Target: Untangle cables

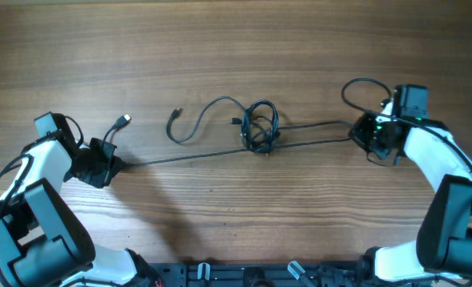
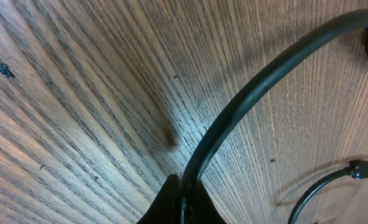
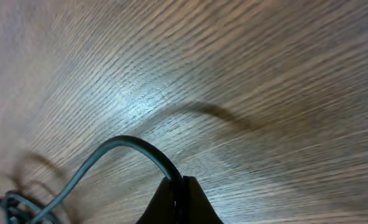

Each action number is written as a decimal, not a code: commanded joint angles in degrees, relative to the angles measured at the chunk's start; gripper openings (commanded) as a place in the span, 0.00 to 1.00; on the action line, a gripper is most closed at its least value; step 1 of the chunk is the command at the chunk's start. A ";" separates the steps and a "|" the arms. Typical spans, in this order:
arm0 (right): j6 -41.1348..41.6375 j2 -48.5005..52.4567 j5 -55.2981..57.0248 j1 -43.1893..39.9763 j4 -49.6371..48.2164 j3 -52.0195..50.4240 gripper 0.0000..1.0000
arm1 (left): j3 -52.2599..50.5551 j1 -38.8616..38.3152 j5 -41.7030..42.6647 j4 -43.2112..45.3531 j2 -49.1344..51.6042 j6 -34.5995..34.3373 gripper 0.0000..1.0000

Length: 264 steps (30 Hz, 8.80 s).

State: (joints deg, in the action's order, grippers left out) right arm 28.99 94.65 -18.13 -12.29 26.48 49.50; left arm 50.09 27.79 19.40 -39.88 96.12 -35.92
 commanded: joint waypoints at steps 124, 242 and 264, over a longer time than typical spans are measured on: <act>-10.99 -5.70 -8.87 12.00 9.57 5.11 0.95 | 21.62 -68.15 -18.99 12.68 -5.07 17.53 0.04; 10.25 6.82 21.35 32.17 6.01 11.87 0.04 | 21.16 -20.20 8.96 -16.04 -6.10 21.81 0.04; 7.08 -1.86 28.55 -9.84 12.81 17.57 0.04 | 21.16 -25.57 8.96 -13.60 -6.10 21.79 0.05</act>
State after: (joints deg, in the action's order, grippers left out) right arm 36.75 92.29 7.31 -18.09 38.96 66.57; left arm 71.22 3.81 28.32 -54.43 90.11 -15.09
